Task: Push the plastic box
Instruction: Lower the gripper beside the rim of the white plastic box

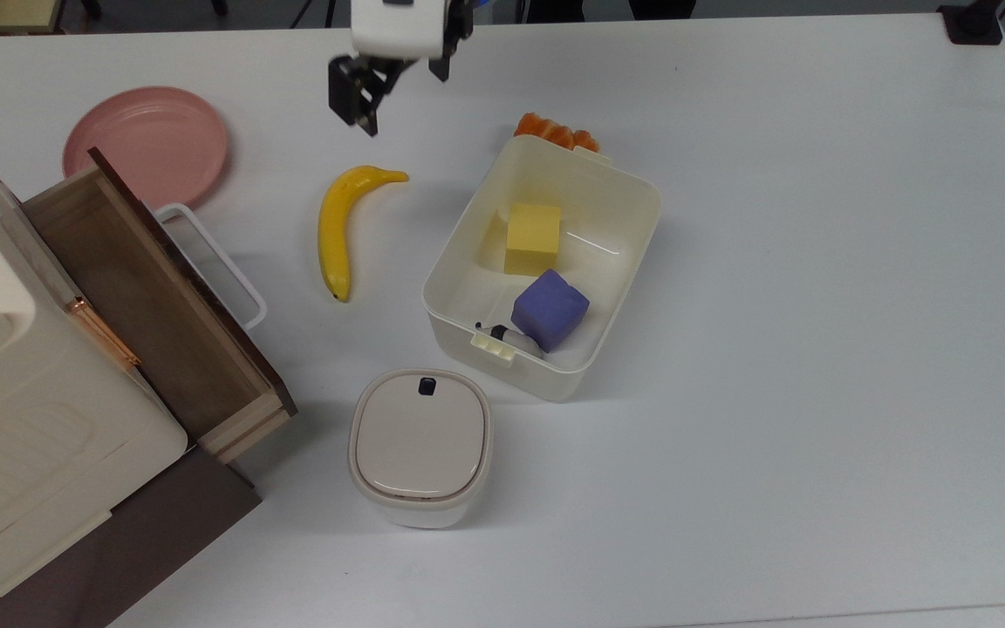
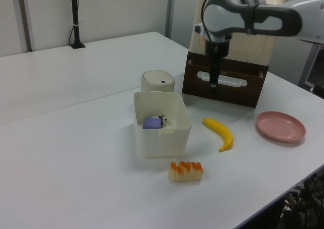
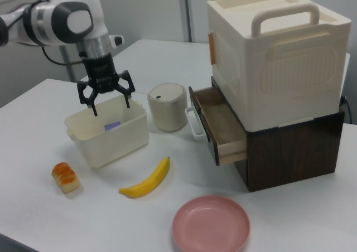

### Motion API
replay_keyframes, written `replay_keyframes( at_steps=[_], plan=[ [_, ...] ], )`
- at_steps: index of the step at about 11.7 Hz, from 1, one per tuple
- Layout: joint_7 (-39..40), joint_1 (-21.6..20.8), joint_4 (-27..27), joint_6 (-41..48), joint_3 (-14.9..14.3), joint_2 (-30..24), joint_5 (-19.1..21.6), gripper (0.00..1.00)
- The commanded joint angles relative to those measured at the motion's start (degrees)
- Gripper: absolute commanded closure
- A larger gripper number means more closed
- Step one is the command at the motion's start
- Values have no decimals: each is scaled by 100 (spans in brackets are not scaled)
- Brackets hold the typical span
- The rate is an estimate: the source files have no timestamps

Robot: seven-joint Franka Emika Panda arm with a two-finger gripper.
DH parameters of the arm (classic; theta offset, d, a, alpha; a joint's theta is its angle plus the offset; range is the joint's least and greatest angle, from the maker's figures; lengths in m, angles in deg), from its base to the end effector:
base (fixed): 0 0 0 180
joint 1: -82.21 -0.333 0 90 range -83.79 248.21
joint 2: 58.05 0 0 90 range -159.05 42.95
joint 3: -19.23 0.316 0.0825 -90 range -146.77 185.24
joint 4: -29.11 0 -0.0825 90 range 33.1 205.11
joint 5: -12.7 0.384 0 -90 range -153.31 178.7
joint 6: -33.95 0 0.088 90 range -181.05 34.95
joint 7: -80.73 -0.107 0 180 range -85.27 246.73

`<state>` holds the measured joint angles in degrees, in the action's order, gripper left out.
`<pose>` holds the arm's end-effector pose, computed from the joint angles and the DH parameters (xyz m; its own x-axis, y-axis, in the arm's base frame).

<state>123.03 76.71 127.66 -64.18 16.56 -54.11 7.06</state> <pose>0.5762 0.0200 0.5272 0.6886 0.7146 -0.1234 0.7218 -0.6918 0.0217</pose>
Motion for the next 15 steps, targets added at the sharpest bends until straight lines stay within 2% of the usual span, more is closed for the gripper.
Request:
replay_keyframes(
  at_steps=[1,5,7,13,15],
  plan=[
    [234,-153,146,-180,-49,160,-427,0],
    [455,-442,226,-302,-49,607,-806,0],
    [428,-496,471,-679,-40,687,-807,0],
    [410,-584,446,-892,-40,872,-807,0],
    [323,-584,446,-1005,74,969,-807,0]
  ],
)
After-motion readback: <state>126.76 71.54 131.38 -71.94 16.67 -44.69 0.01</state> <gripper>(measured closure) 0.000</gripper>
